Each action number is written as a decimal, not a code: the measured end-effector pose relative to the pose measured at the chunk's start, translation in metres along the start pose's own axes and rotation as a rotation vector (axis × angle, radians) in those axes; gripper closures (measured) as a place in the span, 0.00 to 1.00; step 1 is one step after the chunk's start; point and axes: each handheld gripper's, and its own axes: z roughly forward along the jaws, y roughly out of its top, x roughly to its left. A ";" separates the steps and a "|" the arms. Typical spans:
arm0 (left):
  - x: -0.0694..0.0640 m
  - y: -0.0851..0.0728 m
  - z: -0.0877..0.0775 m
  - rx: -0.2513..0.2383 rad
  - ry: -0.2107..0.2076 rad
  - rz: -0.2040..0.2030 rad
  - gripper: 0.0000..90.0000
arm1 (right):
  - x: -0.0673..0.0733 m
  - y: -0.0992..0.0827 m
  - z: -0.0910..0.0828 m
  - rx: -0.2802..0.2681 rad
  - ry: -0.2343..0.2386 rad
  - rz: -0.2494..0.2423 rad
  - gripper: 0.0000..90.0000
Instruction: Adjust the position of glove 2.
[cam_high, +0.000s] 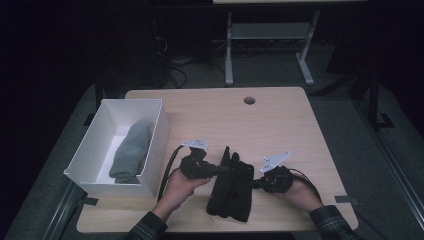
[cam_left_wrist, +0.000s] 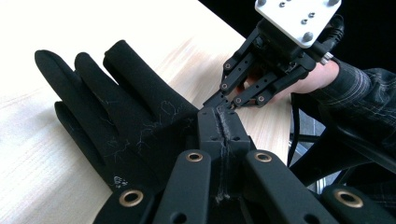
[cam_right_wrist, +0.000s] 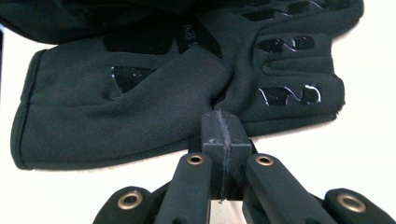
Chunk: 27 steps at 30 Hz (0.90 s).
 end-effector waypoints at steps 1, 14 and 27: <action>0.000 0.000 0.000 0.000 0.000 0.000 1.00 | 0.000 0.000 0.000 0.000 0.000 0.000 1.00; -0.004 0.000 0.020 0.062 -0.002 0.015 1.00 | 0.012 0.014 0.015 0.001 -0.003 -0.033 1.00; -0.008 -0.007 0.045 0.119 -0.005 0.026 1.00 | 0.015 0.017 0.019 0.003 -0.005 -0.027 1.00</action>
